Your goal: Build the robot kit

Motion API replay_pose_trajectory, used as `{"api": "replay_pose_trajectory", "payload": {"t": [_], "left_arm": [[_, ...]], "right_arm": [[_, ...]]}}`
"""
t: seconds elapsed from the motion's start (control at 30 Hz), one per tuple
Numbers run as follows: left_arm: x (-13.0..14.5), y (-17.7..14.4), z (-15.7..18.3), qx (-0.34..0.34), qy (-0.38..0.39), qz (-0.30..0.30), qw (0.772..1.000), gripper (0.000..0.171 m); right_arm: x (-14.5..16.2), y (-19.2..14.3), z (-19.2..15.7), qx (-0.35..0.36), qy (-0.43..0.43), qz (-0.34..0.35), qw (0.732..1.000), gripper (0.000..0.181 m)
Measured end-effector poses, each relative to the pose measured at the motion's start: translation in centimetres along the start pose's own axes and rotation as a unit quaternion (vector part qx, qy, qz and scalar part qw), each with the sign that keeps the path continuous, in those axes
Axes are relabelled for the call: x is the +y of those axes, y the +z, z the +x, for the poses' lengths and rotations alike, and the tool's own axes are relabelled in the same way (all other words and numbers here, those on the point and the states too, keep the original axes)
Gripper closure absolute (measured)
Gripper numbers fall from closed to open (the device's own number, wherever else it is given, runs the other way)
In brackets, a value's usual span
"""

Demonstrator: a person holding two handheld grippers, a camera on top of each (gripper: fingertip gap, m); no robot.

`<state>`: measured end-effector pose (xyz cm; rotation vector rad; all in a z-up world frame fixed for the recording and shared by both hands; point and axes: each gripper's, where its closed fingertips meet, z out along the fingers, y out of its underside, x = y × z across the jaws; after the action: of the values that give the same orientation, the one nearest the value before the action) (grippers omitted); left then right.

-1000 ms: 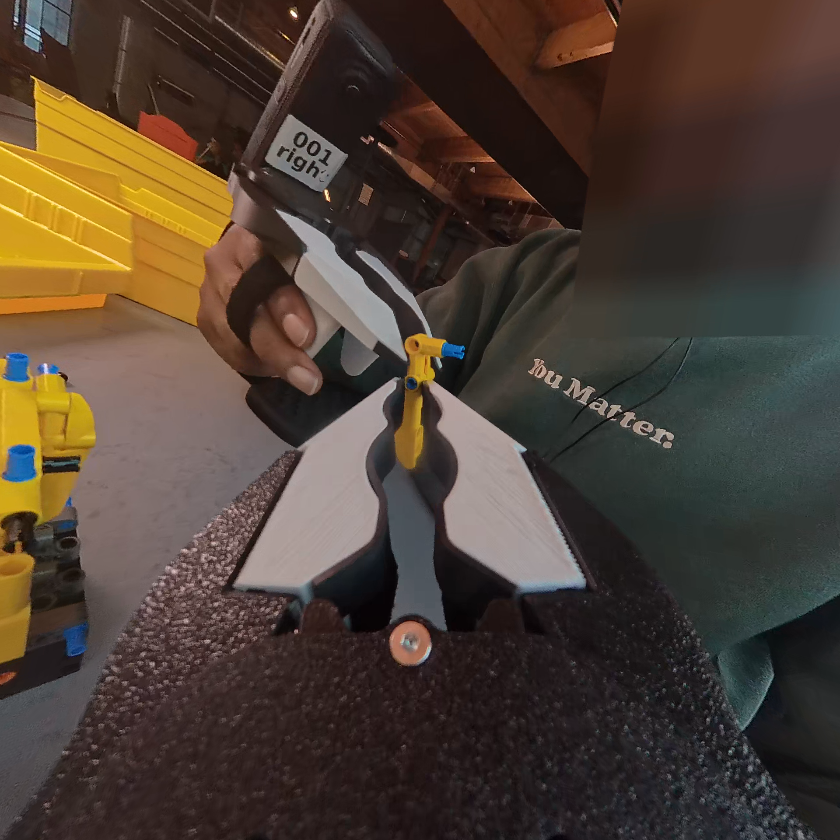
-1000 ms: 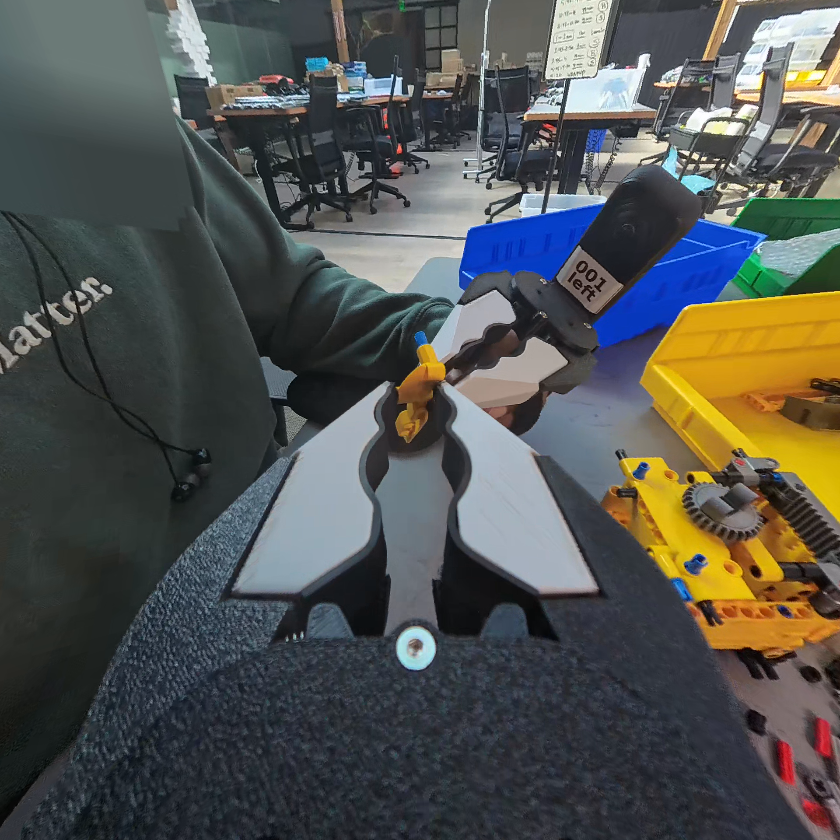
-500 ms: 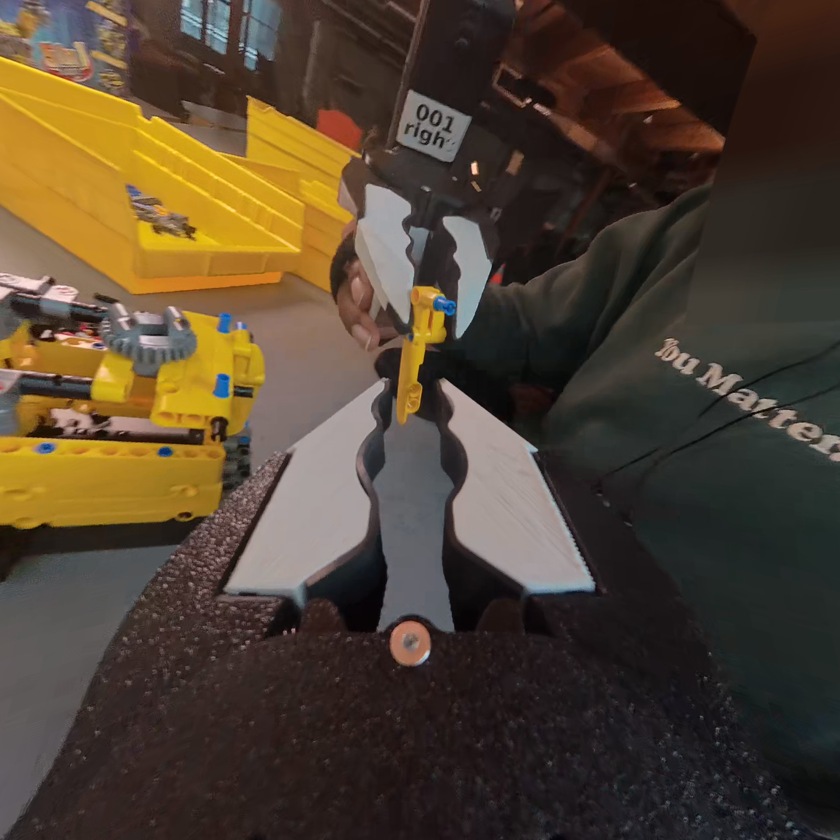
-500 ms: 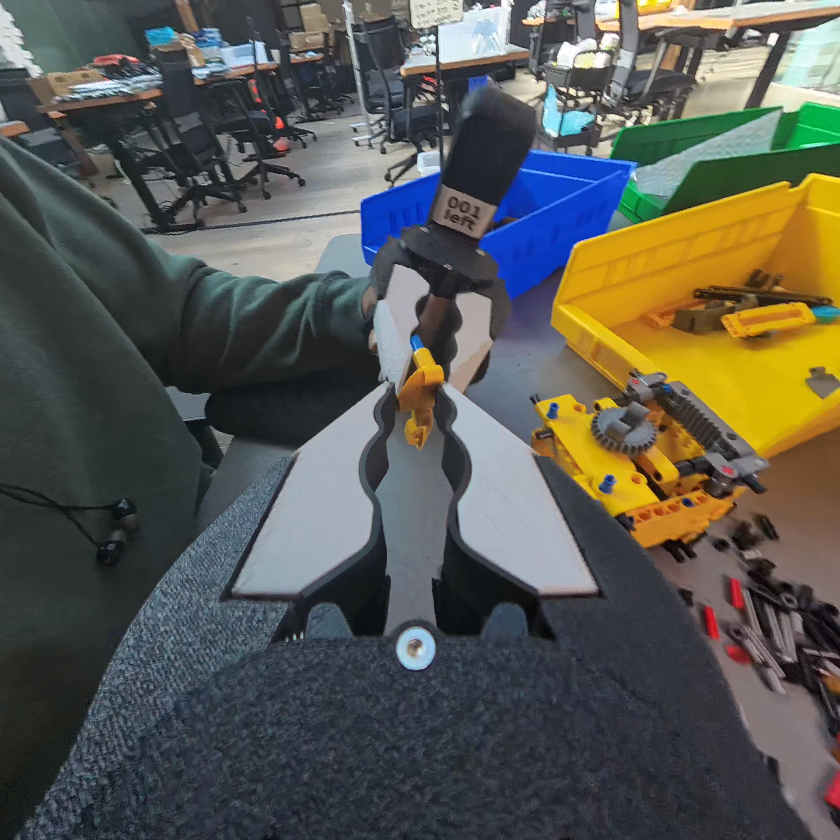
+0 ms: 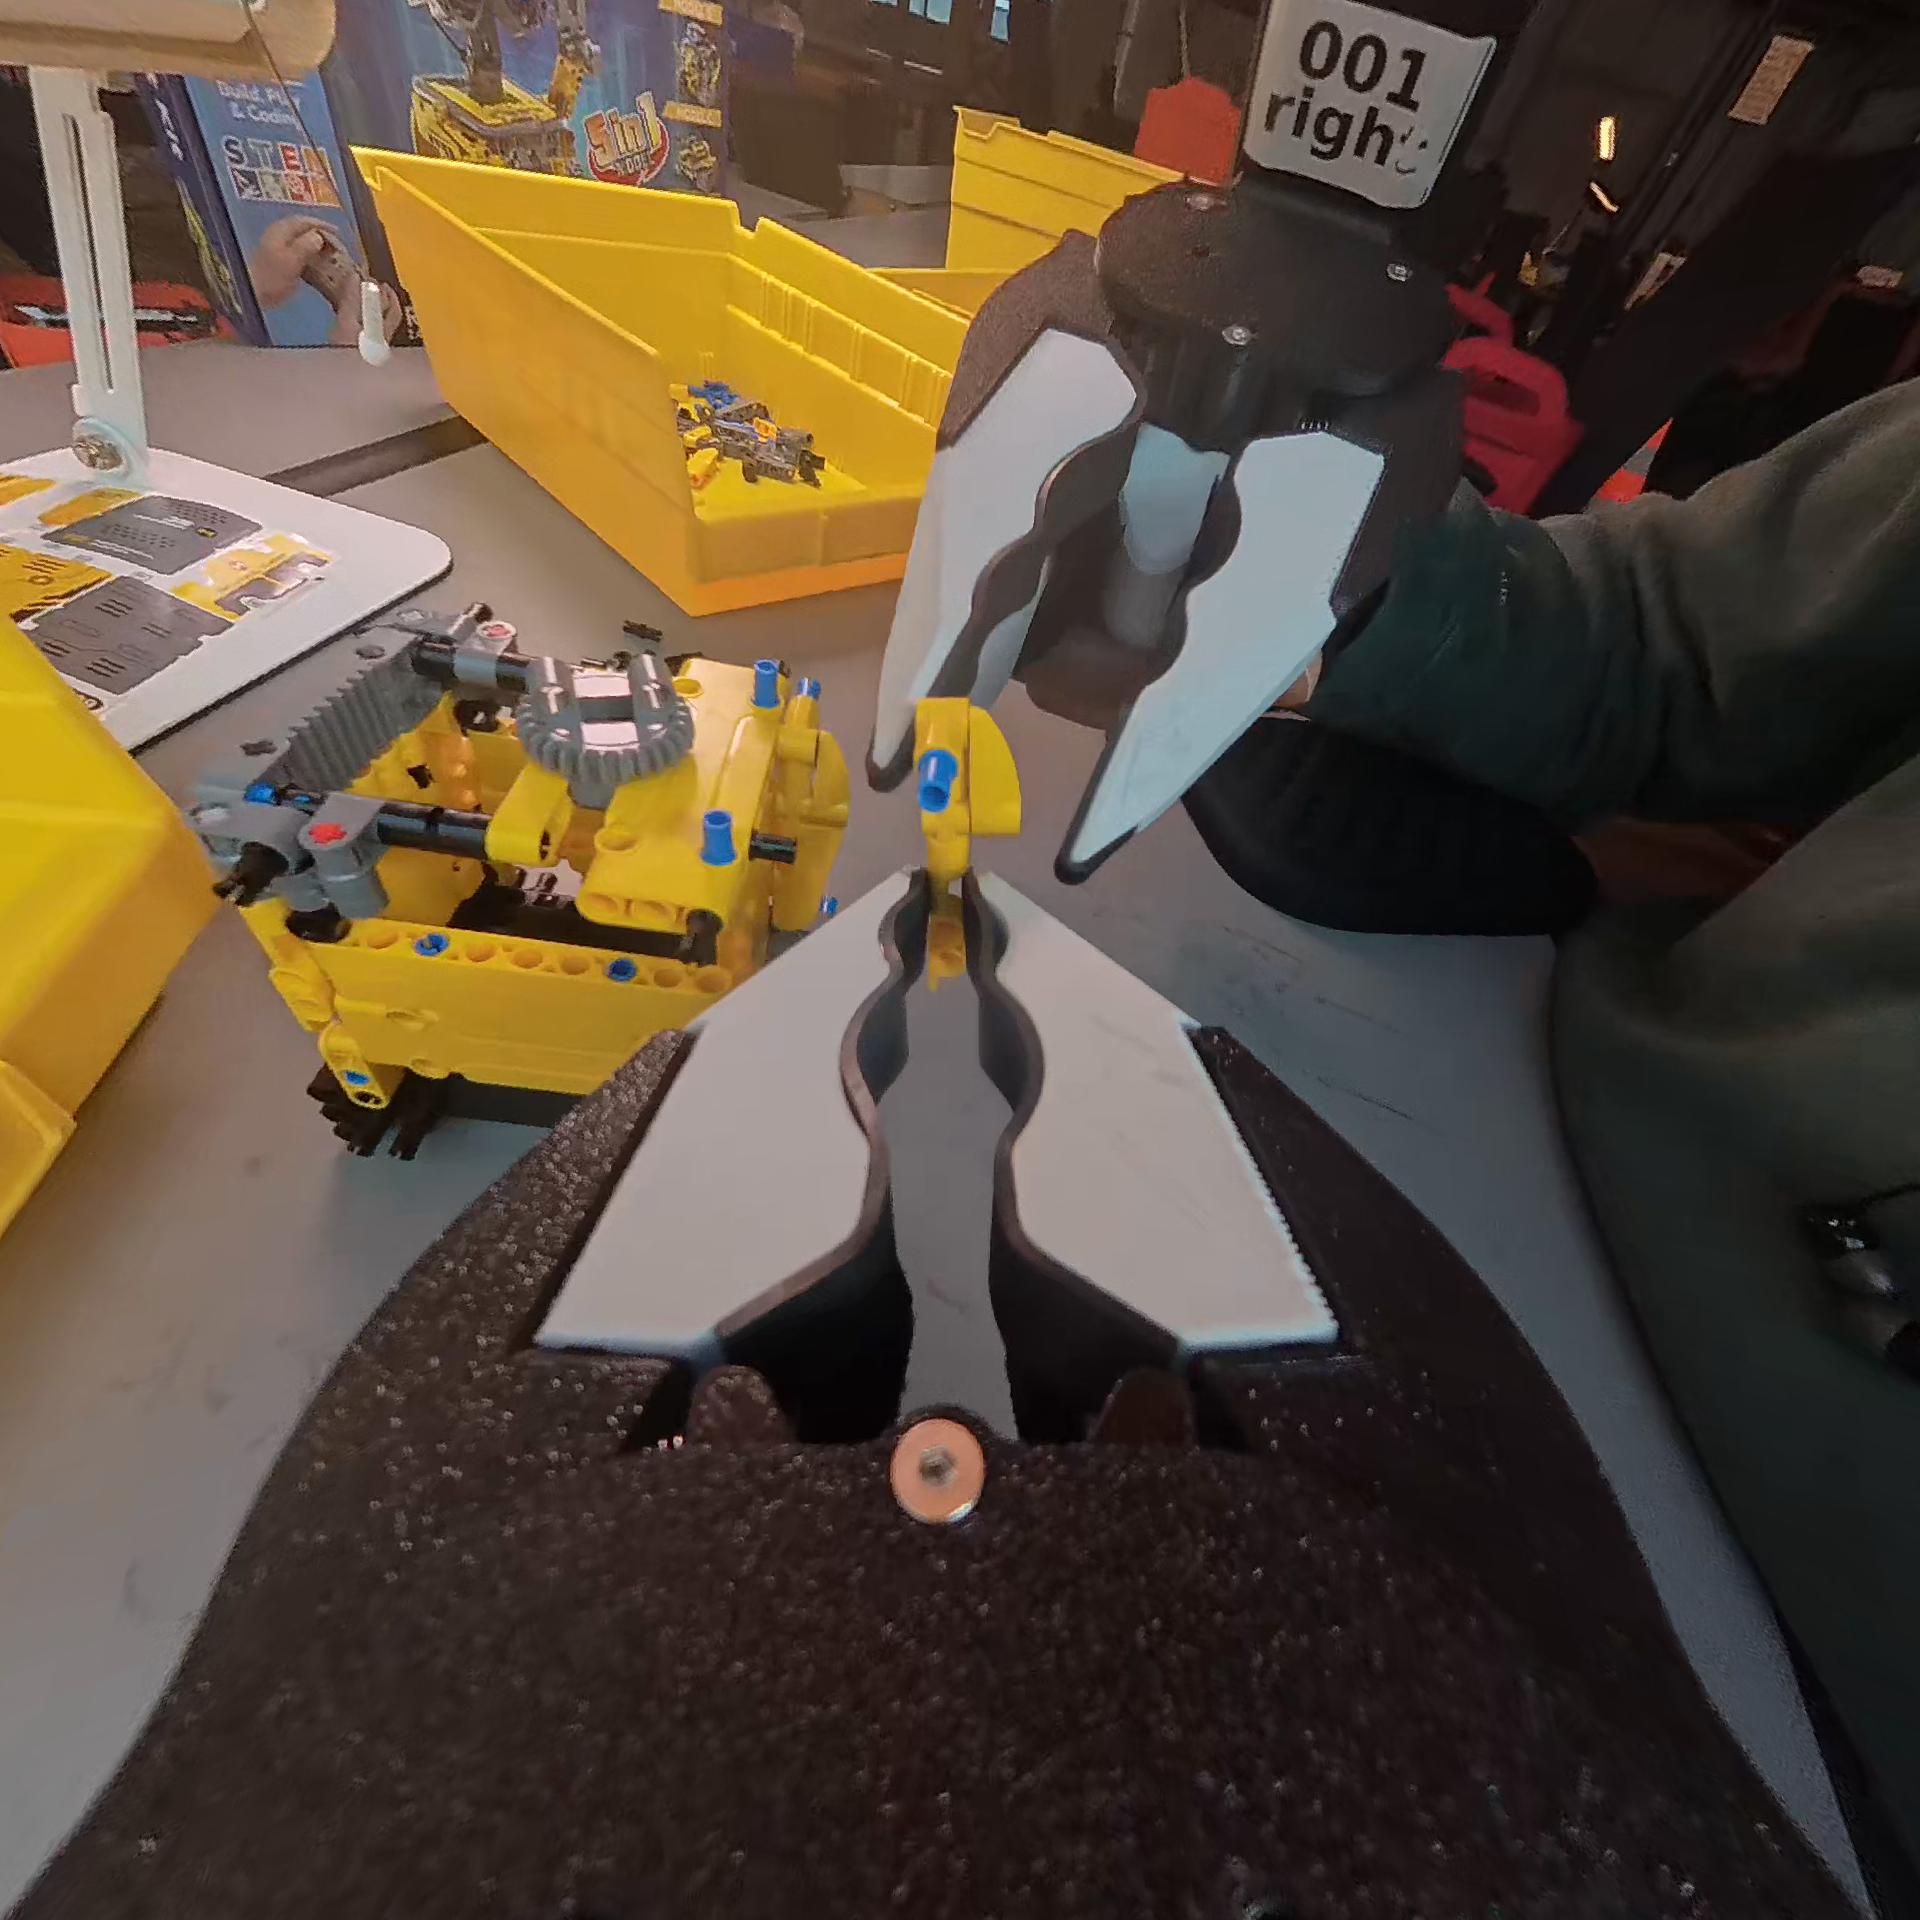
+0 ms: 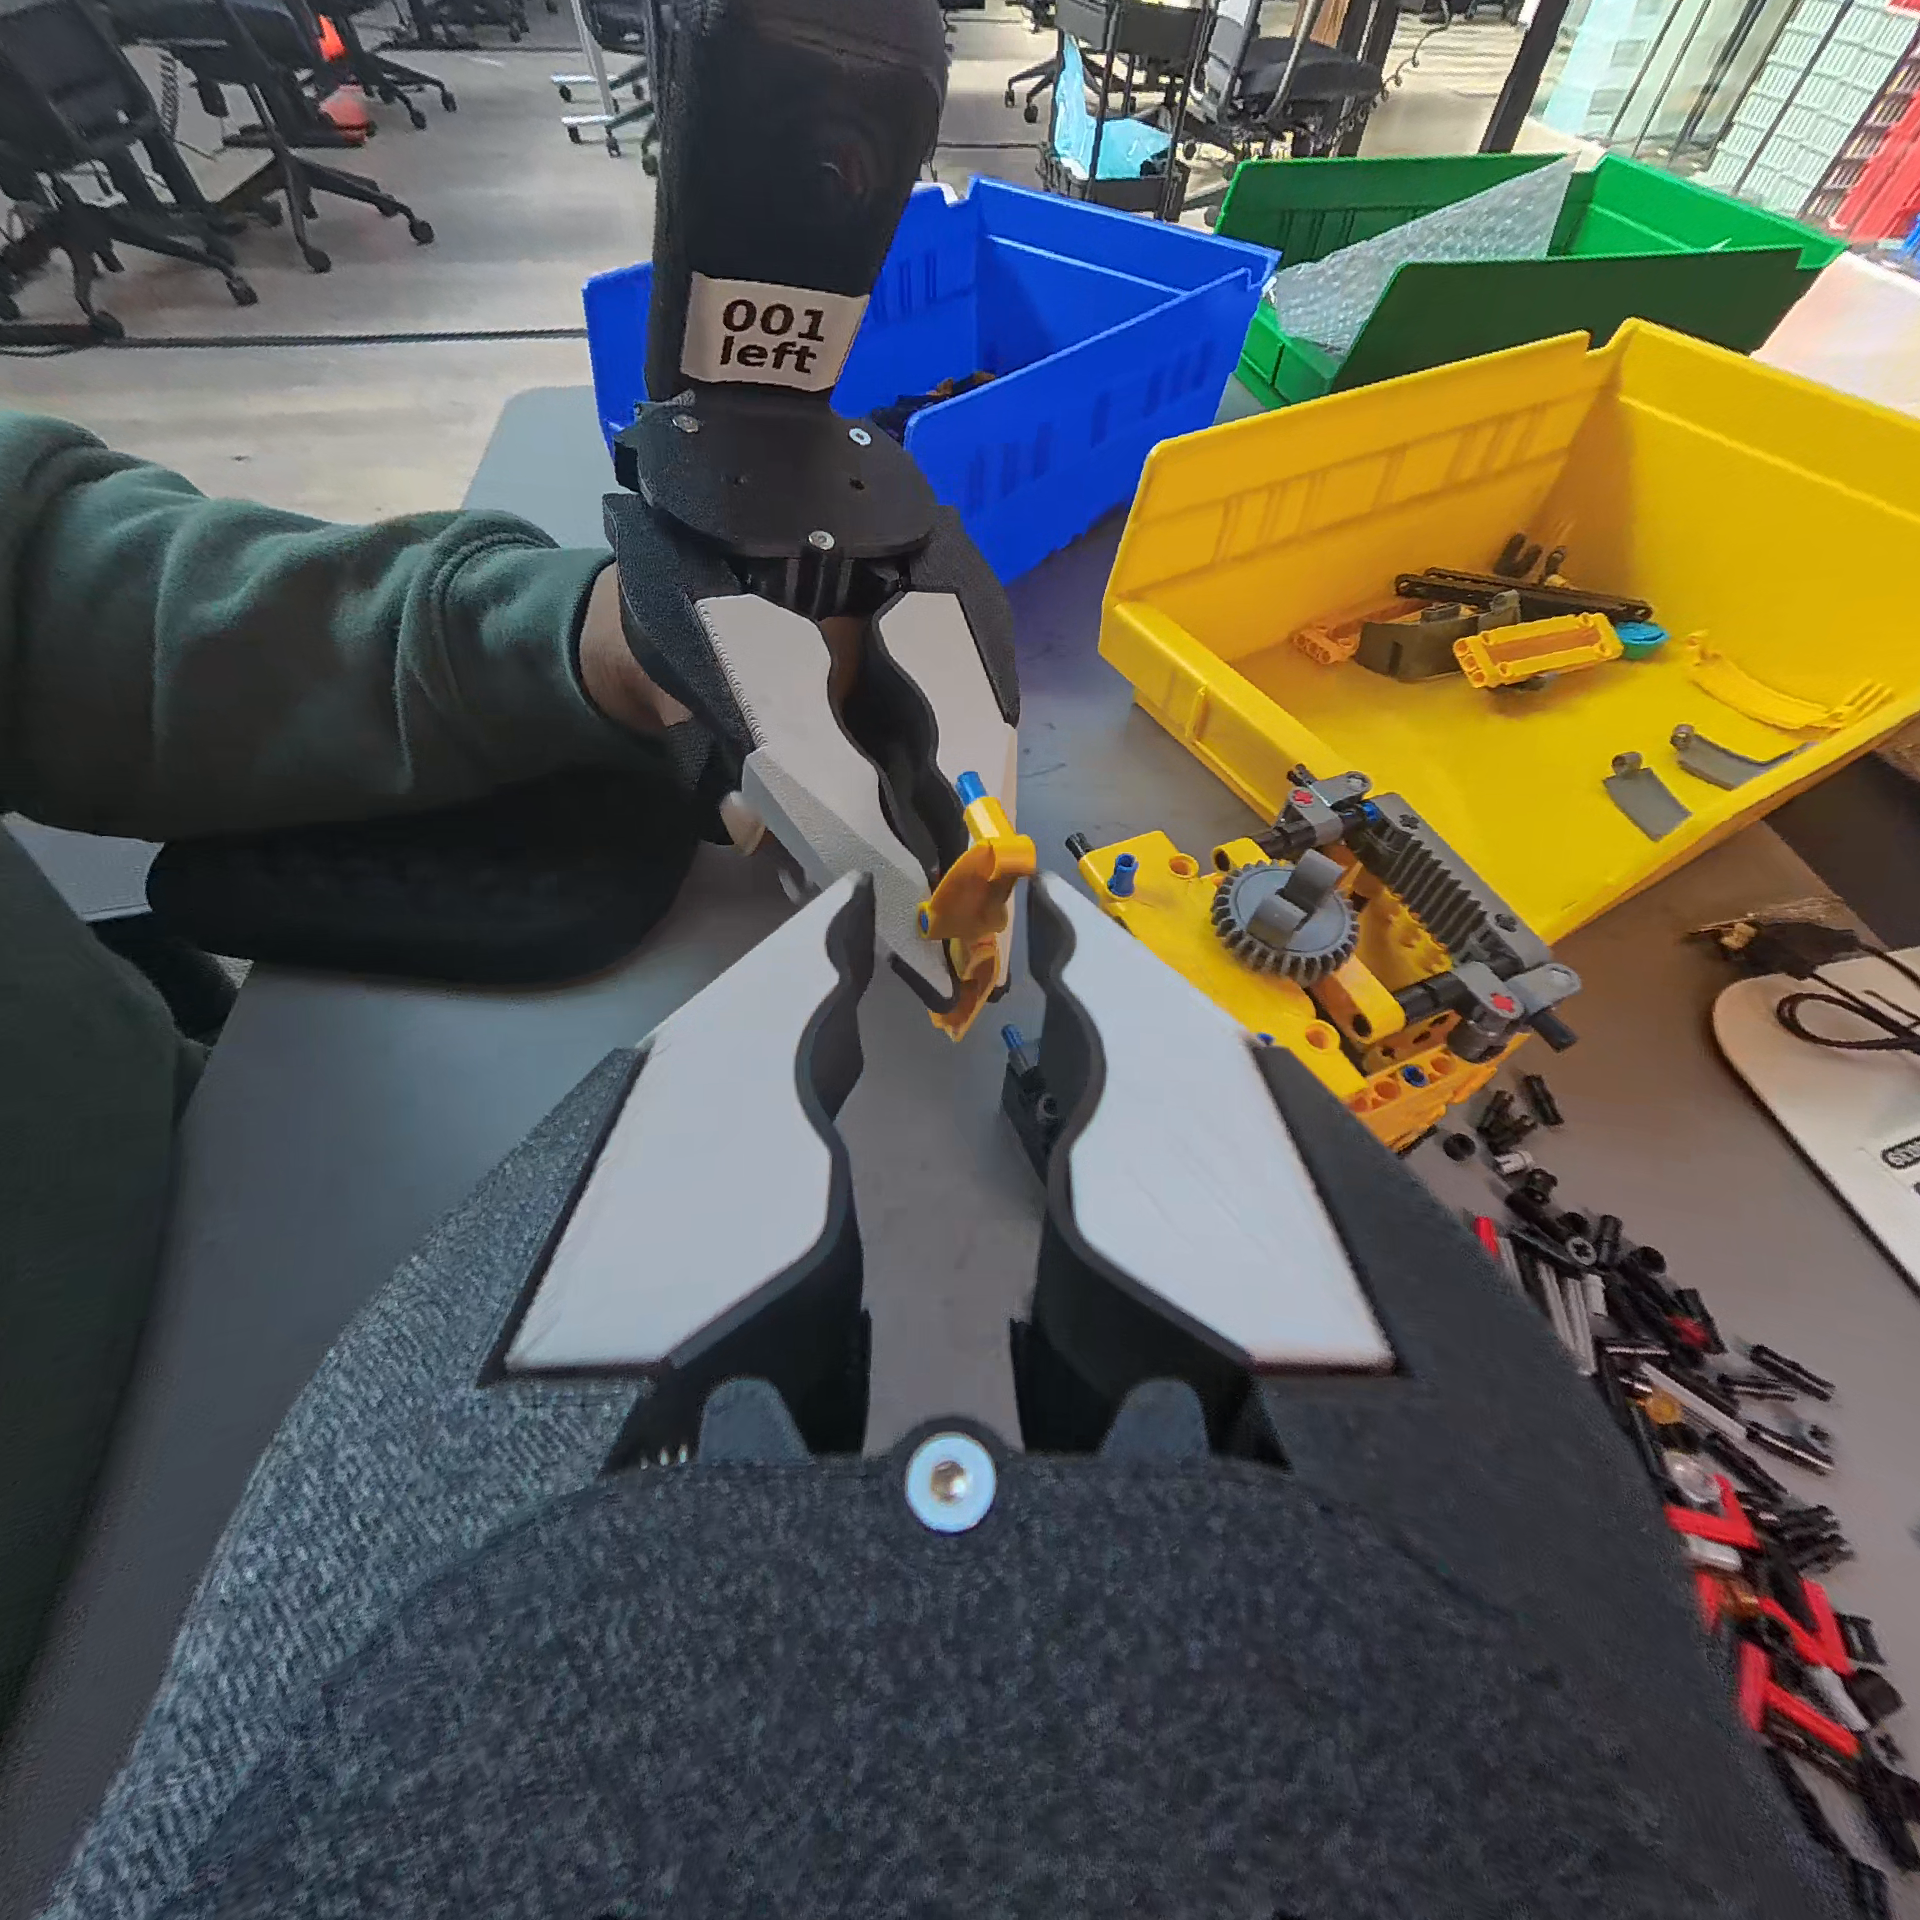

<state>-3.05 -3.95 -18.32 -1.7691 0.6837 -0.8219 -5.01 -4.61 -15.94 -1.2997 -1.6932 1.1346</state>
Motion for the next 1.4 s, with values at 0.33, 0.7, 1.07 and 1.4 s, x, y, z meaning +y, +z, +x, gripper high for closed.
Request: {"api": "replay_pose_trajectory", "payload": {"t": [0.33,0.7,1.07,1.4], "left_arm": [[0.9,0.4,-1.4,-0.018,-0.035,-0.002,0.999,0.168],[0.3,0.4,-1.2,-0.023,-0.014,0.02,0.999,0.168],[0.1,0.2,-2.5,-0.125,0.07,-0.007,0.99,0.168],[-0.1,0.5,-2.3,-0.177,0.118,-0.021,0.977,0.169]], "right_arm": [[1.1,-3.6,3.1,0.054,-0.057,-0.003,0.997,0.152],[1.3,-0.6,1.5,0.071,0.042,0.008,0.997,0.166],[1.0,-0.1,2.0,0.13,0.104,0.041,0.985,0.168],[0.6,-0.9,2.3,0.162,0.154,0.072,0.972,0.172]]}}
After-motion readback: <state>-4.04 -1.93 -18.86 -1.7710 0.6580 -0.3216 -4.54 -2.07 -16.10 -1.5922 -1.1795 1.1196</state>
